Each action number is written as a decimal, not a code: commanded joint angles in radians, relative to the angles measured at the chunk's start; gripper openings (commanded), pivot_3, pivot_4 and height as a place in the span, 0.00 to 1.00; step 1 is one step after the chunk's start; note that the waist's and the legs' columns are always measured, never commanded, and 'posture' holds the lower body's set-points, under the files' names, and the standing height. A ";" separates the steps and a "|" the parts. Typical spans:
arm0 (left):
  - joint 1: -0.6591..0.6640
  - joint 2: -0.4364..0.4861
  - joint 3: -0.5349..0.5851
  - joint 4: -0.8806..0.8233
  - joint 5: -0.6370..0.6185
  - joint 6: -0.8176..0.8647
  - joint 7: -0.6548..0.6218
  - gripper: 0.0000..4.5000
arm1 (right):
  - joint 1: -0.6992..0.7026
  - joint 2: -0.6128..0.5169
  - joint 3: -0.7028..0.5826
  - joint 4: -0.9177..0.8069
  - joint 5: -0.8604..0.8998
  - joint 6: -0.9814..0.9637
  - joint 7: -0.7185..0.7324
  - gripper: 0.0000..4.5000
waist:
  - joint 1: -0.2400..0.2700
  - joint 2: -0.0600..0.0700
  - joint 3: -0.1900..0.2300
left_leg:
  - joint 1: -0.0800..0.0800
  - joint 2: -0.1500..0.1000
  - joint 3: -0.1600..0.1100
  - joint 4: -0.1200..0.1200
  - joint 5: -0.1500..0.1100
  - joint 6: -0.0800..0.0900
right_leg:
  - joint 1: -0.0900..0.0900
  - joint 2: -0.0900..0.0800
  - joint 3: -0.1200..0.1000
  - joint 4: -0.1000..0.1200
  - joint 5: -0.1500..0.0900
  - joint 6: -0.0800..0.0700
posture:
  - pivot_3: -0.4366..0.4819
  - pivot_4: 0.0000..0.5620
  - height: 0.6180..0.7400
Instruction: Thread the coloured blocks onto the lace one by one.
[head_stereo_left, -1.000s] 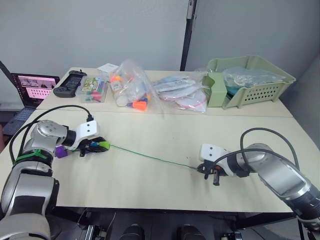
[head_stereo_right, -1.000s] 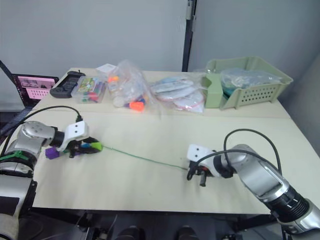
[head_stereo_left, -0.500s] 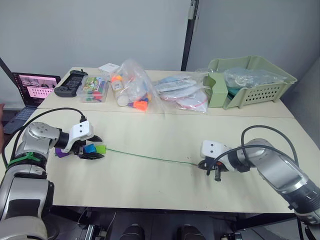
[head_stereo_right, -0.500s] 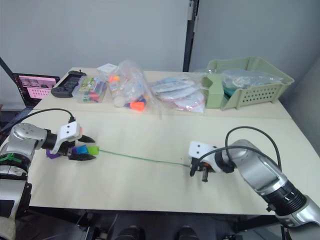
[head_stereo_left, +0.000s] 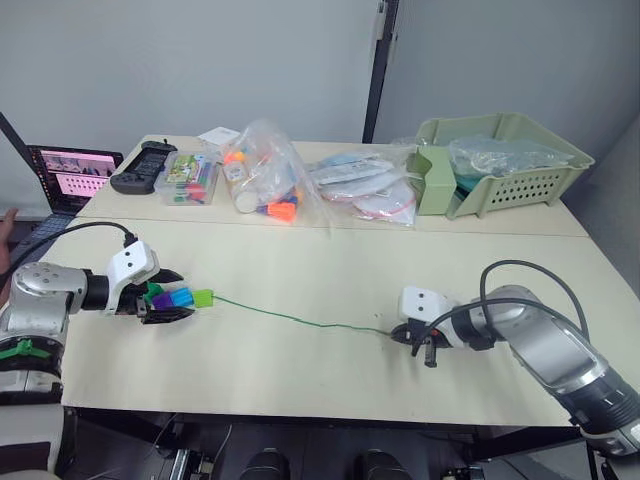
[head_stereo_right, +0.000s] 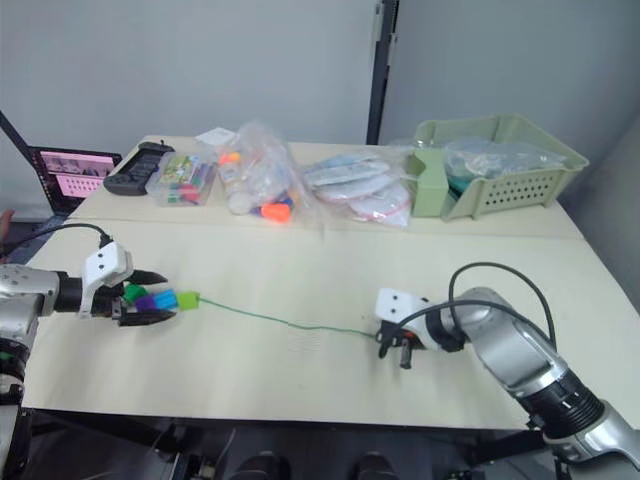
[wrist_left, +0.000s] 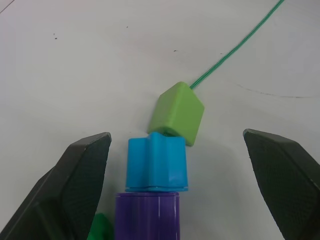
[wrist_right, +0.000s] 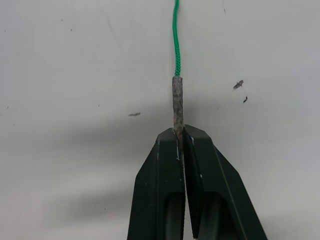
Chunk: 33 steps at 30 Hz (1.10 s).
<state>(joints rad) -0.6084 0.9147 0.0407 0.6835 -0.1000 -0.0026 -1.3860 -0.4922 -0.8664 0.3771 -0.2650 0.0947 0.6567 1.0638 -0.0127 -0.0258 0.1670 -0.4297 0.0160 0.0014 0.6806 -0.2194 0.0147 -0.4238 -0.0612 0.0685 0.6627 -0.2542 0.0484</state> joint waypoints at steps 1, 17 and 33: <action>0.031 -0.018 -0.009 -0.150 0.001 0.075 0.070 0.99 | -0.015 0.011 -0.019 -0.007 -0.009 -0.009 -0.007 0.00 | 0.001 0.000 0.000 | 0.000 0.000 0.000 0.000 0.000 0.000 | 0.000 0.000 0.000 0.000 0.000 0.000 | 0.48 0.27 0.97; -0.351 -0.043 -0.315 0.169 0.304 -0.093 -0.029 0.99 | 0.018 0.019 -0.037 -0.052 -0.011 0.039 -0.028 0.00 | 0.001 -0.001 0.000 | 0.000 -0.001 0.000 0.000 0.000 0.000 | 0.000 0.001 0.000 0.000 0.000 0.000 | 0.48 0.27 0.97; -0.419 -0.135 -0.406 0.384 0.410 -0.215 -0.058 0.66 | 0.044 -0.007 -0.068 -0.096 -0.002 0.077 -0.048 0.00 | 0.008 0.001 -0.001 | 0.003 -0.002 0.000 0.000 0.000 0.000 | 0.003 0.000 0.000 0.000 0.000 0.000 | 0.48 0.27 0.97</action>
<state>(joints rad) -1.0326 0.7963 -0.3412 1.0390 0.2777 -0.2031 -1.4533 -0.4517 -0.8600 0.3415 -0.3246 0.0845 0.7290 1.0200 -0.0046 -0.0246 0.1662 -0.4254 0.0145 0.0014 0.6806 -0.2193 0.0147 -0.4195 -0.0611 0.0685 0.6627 -0.2545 0.0482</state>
